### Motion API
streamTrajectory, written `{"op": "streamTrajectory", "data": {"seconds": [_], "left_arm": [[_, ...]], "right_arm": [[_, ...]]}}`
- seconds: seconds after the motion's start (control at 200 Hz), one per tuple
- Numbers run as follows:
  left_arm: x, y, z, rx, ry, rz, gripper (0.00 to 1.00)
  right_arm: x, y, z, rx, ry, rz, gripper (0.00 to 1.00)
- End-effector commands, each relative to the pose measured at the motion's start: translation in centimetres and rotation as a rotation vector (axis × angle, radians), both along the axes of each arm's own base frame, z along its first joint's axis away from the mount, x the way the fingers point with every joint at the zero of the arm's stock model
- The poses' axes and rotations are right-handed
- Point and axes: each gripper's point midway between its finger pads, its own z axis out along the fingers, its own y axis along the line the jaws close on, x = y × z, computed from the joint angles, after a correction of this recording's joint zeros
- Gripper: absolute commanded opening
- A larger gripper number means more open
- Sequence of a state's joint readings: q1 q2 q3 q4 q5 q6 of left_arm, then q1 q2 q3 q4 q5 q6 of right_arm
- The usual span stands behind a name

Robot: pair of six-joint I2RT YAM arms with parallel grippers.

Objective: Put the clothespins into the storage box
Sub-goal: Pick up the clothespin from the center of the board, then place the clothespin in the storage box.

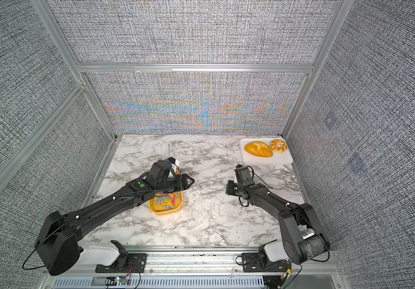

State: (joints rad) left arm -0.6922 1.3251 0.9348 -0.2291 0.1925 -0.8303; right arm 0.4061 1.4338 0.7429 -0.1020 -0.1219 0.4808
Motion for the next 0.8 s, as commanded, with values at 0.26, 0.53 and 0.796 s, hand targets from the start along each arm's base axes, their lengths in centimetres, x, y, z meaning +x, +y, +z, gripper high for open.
{"op": "streamTrajectory", "data": {"seconds": [0.26,0.53,0.796], "left_arm": [[-0.6,11.6,0.8,0.167,-0.074,0.335,0.77],[-2.5,13.2,1.4,0.121,-0.082,0.339,0.82],[-1.6,9.0,1.1,0.044,-0.034,0.173,0.81]], "right_arm": [[-0.4,19.6,7.1,0.180,-0.059,0.366,0.00],[0.7,24.0,8.5,0.157,-0.091,0.436,0.26],[2.5,18.1,10.4,0.129,-0.157,0.329,0.28]]}}
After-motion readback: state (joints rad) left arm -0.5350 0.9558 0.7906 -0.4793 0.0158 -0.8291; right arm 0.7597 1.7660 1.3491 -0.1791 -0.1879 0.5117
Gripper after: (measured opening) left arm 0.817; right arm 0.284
